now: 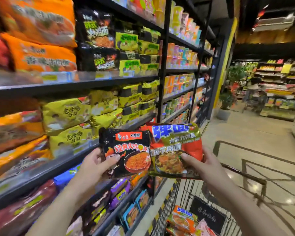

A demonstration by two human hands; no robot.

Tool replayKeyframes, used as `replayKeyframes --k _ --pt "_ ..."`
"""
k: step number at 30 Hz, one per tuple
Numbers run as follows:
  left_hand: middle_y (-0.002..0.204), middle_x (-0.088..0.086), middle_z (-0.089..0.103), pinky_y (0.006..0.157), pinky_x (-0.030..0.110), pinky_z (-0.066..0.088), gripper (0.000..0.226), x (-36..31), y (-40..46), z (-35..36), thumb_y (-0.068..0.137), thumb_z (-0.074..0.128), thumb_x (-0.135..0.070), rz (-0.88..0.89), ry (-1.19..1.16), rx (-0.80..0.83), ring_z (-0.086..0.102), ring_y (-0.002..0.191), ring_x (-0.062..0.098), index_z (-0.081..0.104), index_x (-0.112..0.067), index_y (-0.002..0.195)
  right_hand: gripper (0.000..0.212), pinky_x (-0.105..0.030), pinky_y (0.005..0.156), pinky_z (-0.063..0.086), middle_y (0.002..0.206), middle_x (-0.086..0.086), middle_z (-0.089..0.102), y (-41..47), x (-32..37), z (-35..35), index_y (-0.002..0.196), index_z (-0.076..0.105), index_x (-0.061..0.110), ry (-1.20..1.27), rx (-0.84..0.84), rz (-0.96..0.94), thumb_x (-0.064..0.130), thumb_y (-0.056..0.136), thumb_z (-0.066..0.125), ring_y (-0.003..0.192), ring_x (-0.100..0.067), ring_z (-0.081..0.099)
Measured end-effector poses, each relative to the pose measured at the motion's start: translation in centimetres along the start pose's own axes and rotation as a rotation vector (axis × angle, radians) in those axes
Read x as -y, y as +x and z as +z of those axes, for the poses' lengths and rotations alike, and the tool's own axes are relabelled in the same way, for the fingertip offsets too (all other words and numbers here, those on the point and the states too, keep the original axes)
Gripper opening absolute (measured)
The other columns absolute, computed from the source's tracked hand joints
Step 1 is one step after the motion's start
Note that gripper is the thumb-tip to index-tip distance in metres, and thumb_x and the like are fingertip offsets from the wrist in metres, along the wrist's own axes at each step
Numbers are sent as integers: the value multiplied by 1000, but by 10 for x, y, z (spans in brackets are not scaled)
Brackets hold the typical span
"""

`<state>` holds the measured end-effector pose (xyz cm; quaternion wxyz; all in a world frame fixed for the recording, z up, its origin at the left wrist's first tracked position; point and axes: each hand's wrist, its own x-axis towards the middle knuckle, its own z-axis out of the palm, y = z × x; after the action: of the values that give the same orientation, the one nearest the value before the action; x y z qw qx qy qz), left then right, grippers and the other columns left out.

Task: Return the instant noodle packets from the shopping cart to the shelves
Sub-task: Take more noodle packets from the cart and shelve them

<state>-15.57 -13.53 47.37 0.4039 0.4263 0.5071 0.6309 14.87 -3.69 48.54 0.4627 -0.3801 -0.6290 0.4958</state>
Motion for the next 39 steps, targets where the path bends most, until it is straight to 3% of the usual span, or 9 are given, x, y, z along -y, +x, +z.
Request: replayKeyframes --k 9,12,15,18,21,25,29,33,39 --pt "101 1 79 64 17 55 18 -45 -129 -120 92 71 -14 59 68 -309 74 82 6 65 -16 109 37 -60 98 55 110 -10 75 -33 25 135 110 69 40 69 247 -54 36 79 88 103 -36 73" --pt "102 -5 79 80 29 56 41 -58 -177 -163 78 86 -33 73 53 -364 73 89 8 65 -21 111 36 -61 99 54 111 -15 74 -58 40 185 112 69 35 95 322 -66 31 79 84 107 -42 69" --pt "100 -3 77 69 24 53 62 -75 -231 -207 63 91 -49 82 70 -433 71 83 6 67 -20 112 39 -52 97 55 115 -18 73 -90 55 237 119 66 26 123 381 -84 24 83 80 110 -42 68" --pt "92 -8 74 66 23 49 60 -91 -286 -250 56 92 -58 95 83 -495 65 77 4 70 -29 104 45 -52 98 54 113 -16 75 -130 71 289 121 65 24 127 454 -102 31 79 81 108 -40 70" --pt "105 4 78 84 44 51 43 -104 -340 -294 72 83 -38 108 77 -557 68 90 18 68 -22 109 43 -45 93 57 105 -7 78 -169 85 338 118 66 28 122 514 -113 35 78 81 98 -26 75" --pt "88 -5 77 61 24 47 31 -119 -414 -342 82 75 -27 137 132 -655 63 73 9 64 -21 110 32 -37 91 55 106 0 77 -215 98 403 115 68 36 123 600 -153 30 86 80 98 -19 74" --pt "103 23 72 78 41 42 49 -130 -492 -392 71 91 -44 166 128 -770 60 87 26 68 -23 109 41 -42 95 56 111 2 76 -254 116 474 119 66 35 142 743 -151 38 82 85 103 -18 74" --pt "104 13 76 83 44 40 51 -144 -564 -422 58 91 -53 198 155 -914 62 92 24 73 -34 102 37 -47 98 56 112 4 77 -293 132 545 115 67 39 170 894 -170 36 81 83 105 -20 74" --pt "115 27 70 85 50 37 67 -157 -659 -445 55 95 -57 289 199 -1175 58 96 30 72 -26 110 32 -49 98 57 110 10 77 -350 160 640 110 67 45 203 1134 -195 35 84 82 102 -15 74"
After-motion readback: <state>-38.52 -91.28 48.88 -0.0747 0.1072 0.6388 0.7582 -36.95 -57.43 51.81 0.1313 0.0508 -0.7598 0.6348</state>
